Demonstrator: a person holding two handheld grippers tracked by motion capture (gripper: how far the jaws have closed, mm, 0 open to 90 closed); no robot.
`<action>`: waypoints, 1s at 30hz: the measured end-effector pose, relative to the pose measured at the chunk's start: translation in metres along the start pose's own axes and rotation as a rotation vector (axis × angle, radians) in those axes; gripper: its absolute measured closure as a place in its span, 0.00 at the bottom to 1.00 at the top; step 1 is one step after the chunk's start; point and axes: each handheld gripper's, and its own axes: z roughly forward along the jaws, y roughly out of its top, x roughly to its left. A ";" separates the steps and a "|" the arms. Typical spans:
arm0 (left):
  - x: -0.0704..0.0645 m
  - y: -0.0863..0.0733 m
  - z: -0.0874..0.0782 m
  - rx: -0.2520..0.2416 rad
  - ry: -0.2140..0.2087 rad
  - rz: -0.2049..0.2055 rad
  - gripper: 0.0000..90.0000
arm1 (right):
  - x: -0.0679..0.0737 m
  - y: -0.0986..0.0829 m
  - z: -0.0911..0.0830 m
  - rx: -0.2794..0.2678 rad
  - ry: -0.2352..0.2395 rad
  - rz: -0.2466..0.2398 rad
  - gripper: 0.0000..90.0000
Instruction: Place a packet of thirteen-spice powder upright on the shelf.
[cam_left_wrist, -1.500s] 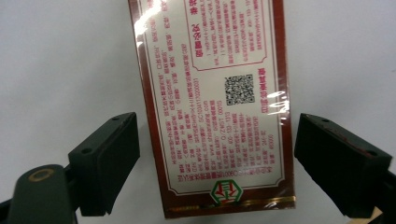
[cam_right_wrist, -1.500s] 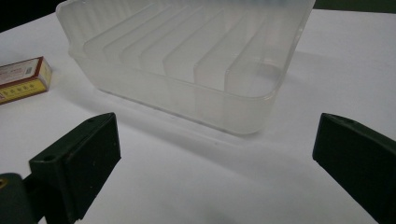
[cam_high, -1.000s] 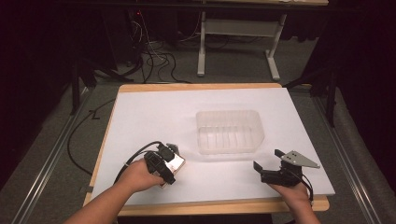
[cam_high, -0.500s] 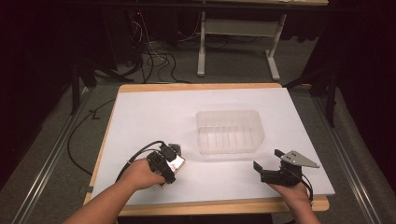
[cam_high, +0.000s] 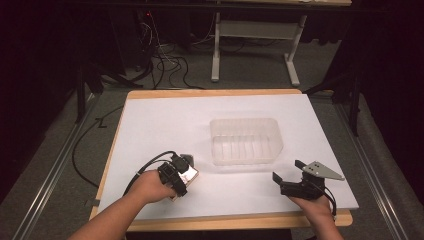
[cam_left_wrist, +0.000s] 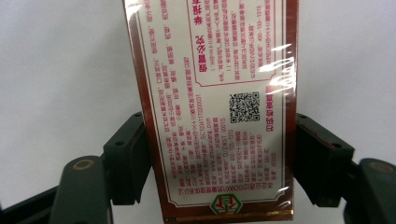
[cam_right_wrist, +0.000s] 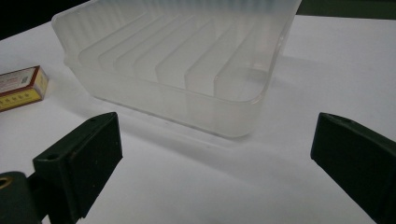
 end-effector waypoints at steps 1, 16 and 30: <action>0.000 0.000 0.000 -0.007 0.007 -0.002 0.34 | 0.000 0.000 0.000 -0.001 0.000 0.001 0.03; 0.006 -0.016 -0.012 -0.138 0.016 -0.051 0.36 | 0.001 0.001 -0.001 -0.008 -0.004 -0.002 0.04; 0.004 -0.030 -0.021 -0.301 -0.014 -0.072 0.36 | 0.001 0.001 -0.001 -0.018 -0.009 -0.018 0.06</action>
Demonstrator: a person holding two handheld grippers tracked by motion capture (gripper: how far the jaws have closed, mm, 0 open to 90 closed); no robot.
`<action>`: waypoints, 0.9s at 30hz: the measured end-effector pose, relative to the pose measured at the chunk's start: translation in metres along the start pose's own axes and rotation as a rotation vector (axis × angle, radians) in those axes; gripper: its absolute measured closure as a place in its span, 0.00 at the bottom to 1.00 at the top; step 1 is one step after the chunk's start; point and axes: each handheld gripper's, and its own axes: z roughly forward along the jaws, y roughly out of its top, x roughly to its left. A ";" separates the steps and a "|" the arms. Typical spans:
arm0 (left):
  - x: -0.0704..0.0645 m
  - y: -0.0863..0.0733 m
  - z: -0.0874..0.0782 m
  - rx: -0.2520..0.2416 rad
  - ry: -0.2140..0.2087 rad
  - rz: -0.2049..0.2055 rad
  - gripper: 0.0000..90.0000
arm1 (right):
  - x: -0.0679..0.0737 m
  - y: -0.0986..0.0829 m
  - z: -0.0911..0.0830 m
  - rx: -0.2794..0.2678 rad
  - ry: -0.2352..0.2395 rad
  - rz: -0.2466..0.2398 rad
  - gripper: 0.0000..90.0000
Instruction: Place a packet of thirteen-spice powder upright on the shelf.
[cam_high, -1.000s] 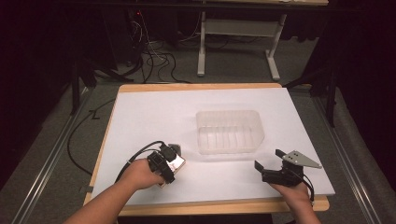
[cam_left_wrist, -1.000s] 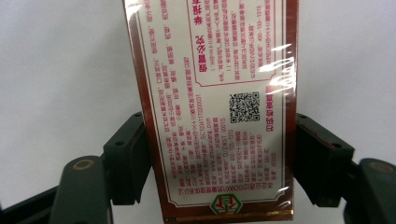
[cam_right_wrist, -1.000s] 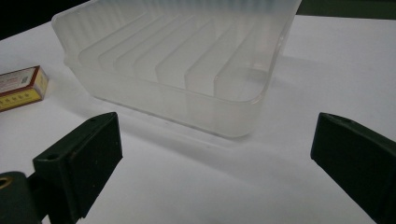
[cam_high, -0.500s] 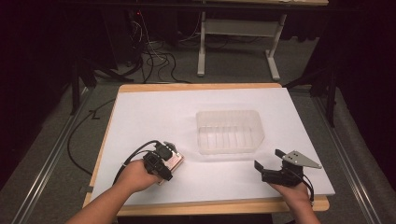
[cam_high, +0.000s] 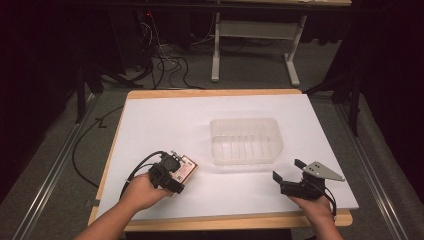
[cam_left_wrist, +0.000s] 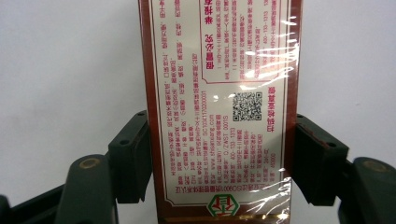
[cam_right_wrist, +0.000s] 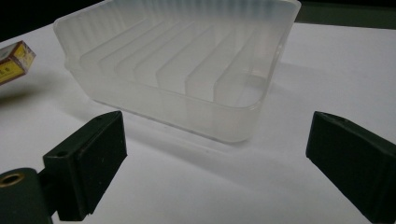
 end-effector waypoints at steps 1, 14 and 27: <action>0.000 -0.001 -0.001 -0.009 0.000 0.003 0.36 | 0.000 0.000 0.000 0.001 -0.002 -0.008 0.06; 0.001 -0.012 -0.012 -0.205 0.005 -0.019 0.36 | 0.004 0.003 -0.001 -0.036 0.010 -0.039 0.00; -0.007 -0.017 -0.020 -0.417 0.029 -0.004 0.36 | 0.009 0.001 0.003 -0.020 0.030 -0.079 0.00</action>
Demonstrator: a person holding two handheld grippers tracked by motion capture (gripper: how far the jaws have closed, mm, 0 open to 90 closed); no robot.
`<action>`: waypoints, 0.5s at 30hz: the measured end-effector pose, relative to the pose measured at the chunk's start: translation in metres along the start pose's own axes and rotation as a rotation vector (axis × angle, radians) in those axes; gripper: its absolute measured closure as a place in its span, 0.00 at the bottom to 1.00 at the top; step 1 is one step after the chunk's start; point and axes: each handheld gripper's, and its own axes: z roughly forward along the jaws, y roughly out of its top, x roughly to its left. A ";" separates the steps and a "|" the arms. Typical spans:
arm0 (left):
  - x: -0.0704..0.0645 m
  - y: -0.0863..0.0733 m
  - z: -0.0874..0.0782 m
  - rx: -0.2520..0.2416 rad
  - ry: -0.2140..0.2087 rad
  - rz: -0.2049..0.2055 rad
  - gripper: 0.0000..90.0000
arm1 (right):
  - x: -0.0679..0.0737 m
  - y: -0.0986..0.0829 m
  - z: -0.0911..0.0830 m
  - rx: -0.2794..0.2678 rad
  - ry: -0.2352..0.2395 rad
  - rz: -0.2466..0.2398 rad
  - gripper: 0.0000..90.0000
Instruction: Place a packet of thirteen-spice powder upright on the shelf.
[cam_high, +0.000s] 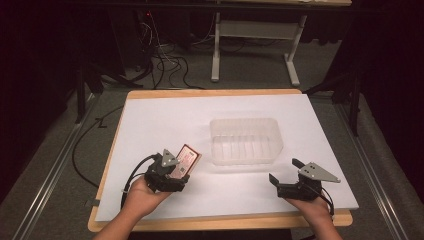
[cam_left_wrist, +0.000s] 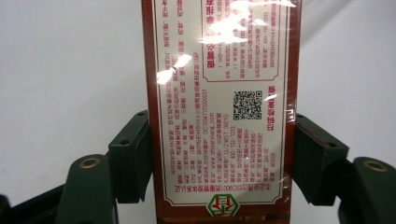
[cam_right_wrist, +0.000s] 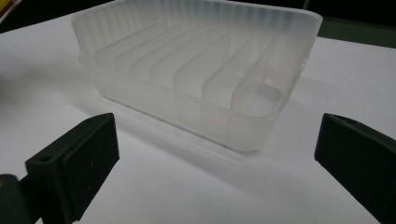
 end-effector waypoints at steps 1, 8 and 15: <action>0.000 0.001 -0.001 -0.021 0.004 -0.002 0.36 | 0.000 0.000 0.000 -0.001 0.001 -0.001 0.00; -0.011 -0.002 0.007 -0.175 0.007 -0.101 0.36 | 0.001 0.001 0.000 0.000 0.010 -0.001 0.00; -0.016 -0.012 0.010 -0.248 -0.053 -0.110 0.36 | 0.005 0.003 0.000 -0.002 0.021 0.003 0.02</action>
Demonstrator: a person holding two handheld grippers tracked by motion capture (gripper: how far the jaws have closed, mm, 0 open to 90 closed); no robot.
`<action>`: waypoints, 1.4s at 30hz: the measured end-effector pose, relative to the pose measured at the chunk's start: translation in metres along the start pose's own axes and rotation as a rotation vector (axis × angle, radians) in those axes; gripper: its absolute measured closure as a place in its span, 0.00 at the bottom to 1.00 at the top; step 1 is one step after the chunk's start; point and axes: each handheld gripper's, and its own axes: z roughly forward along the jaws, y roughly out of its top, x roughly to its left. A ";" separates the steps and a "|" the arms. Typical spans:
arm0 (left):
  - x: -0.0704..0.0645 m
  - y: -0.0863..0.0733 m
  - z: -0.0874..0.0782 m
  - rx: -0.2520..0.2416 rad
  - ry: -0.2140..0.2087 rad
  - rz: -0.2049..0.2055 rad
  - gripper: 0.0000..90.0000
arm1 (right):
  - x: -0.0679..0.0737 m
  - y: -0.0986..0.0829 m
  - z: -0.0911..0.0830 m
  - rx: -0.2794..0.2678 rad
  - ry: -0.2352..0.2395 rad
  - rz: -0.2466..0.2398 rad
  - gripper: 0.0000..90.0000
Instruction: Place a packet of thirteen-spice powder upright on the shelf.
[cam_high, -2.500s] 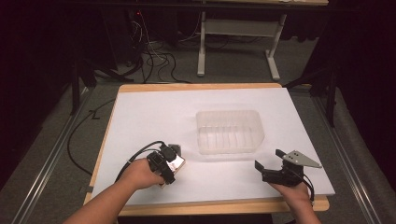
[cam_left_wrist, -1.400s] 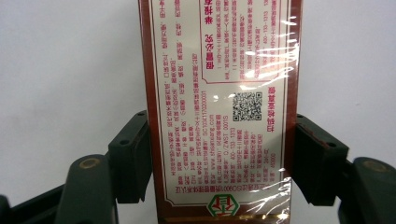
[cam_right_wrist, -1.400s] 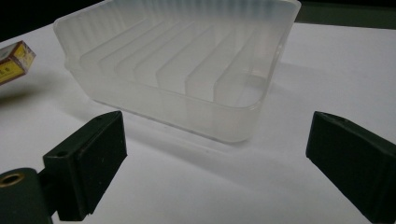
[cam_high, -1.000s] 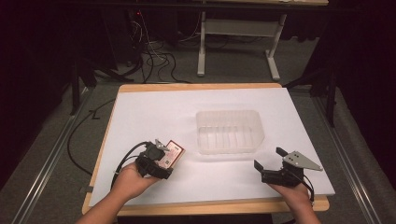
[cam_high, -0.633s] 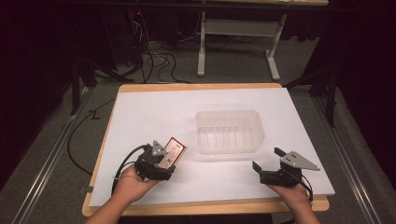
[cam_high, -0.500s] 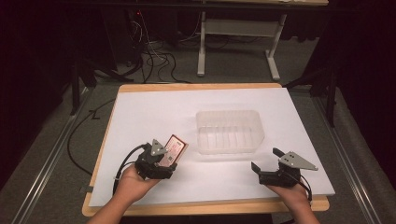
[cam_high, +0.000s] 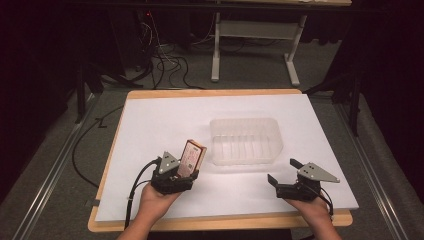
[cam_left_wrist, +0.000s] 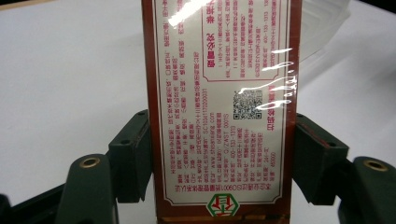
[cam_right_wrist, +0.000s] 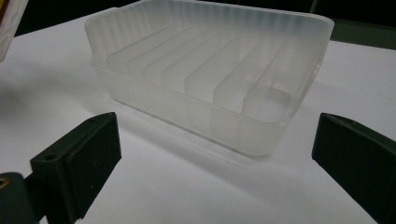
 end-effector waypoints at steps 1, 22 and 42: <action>-0.001 -0.001 0.000 -0.009 0.001 0.010 0.36 | 0.001 0.000 0.000 0.000 0.000 -0.001 0.02; -0.025 0.001 -0.003 -0.100 -0.046 0.067 0.36 | 0.039 0.031 0.015 -0.005 0.060 -0.024 0.06; -0.064 0.004 0.025 -0.083 -0.078 0.136 0.36 | 0.066 0.053 0.018 -0.071 0.175 -0.003 0.10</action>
